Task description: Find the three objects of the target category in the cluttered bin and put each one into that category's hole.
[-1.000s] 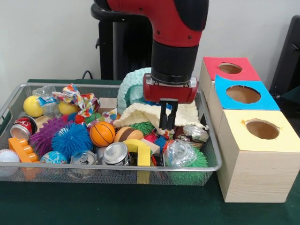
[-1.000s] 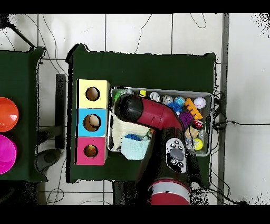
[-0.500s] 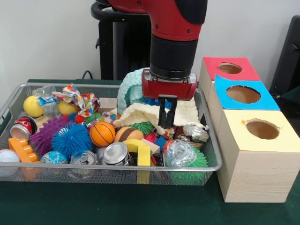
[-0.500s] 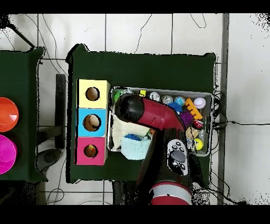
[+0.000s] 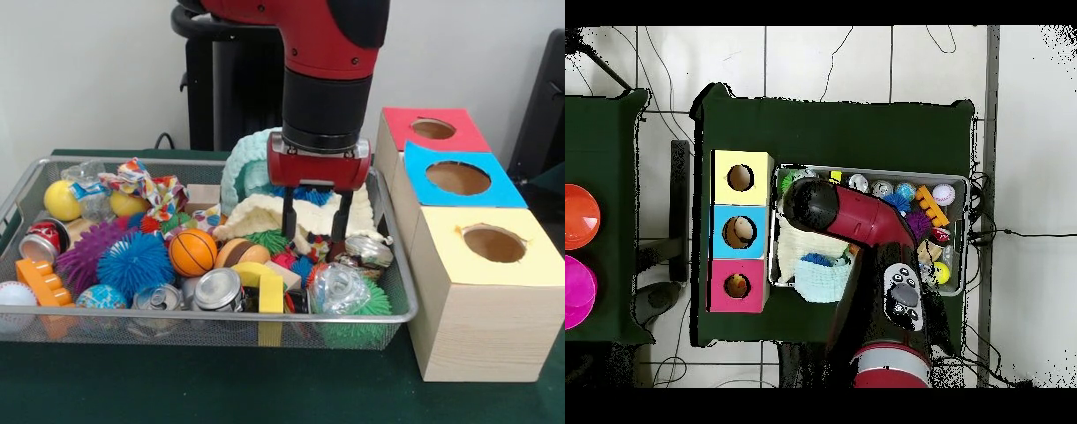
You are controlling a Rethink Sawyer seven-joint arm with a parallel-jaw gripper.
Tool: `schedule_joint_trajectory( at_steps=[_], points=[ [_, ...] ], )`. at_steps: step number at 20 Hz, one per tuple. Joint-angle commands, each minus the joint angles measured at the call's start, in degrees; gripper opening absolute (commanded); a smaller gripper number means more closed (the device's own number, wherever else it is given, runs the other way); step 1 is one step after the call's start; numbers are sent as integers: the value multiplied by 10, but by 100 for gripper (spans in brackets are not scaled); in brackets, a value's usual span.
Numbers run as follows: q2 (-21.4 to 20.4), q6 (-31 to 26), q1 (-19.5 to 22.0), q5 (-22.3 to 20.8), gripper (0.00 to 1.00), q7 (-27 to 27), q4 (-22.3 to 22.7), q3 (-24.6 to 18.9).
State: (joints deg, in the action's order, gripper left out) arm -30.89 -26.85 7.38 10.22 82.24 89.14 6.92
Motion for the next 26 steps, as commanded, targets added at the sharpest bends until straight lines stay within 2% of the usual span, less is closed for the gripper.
schedule_joint_trajectory(
  at_steps=[1,7,26],
  points=[
    [19,57,32,26,100,110,52,-83],
    [17,88,50,28,100,118,69,-113],
    [9,100,36,30,100,131,48,-125]
  ],
)
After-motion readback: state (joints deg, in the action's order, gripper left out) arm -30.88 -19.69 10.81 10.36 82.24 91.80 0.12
